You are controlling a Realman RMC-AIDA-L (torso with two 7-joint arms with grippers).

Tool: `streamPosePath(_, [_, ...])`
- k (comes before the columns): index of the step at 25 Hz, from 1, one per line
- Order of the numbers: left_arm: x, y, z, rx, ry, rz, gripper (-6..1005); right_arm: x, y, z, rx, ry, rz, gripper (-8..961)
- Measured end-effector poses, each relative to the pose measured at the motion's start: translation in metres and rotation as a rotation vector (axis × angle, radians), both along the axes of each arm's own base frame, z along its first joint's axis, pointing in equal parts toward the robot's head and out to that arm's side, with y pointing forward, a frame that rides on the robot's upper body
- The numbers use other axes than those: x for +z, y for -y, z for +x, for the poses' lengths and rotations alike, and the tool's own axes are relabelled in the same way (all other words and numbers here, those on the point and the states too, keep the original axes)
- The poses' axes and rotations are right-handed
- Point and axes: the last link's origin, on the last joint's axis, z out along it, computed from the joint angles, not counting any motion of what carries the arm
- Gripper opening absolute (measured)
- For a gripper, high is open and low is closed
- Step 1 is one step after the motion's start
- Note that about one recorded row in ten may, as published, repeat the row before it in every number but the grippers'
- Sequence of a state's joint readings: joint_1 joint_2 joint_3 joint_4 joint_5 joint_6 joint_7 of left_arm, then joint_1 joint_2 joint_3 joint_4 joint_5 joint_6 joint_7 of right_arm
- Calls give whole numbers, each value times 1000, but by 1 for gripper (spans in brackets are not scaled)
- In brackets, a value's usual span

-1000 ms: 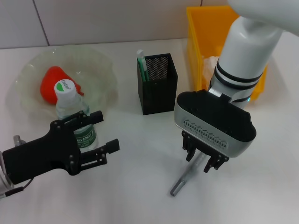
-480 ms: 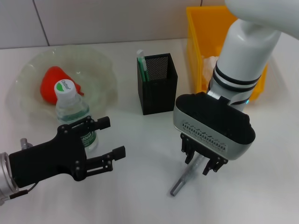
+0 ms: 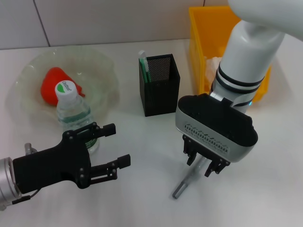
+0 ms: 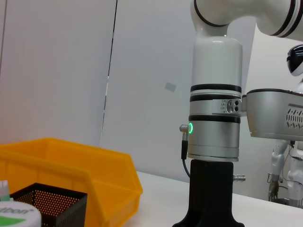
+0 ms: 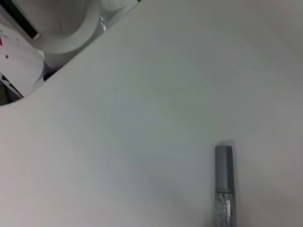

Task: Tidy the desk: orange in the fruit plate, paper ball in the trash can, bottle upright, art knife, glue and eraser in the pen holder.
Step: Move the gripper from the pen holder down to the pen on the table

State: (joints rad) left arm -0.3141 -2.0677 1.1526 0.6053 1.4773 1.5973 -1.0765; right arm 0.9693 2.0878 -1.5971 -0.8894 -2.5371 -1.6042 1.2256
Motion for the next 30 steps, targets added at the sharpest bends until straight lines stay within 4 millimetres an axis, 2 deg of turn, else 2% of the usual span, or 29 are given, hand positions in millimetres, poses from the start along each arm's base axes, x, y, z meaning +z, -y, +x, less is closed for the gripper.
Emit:
streamPosePath(21, [0,1,-1,9,3,-1,813,-9,0,7,20,30,1,348])
streamPosePath(30, [0,1,-1,9,2,-1,813,-12,0,11,27,47,8,273])
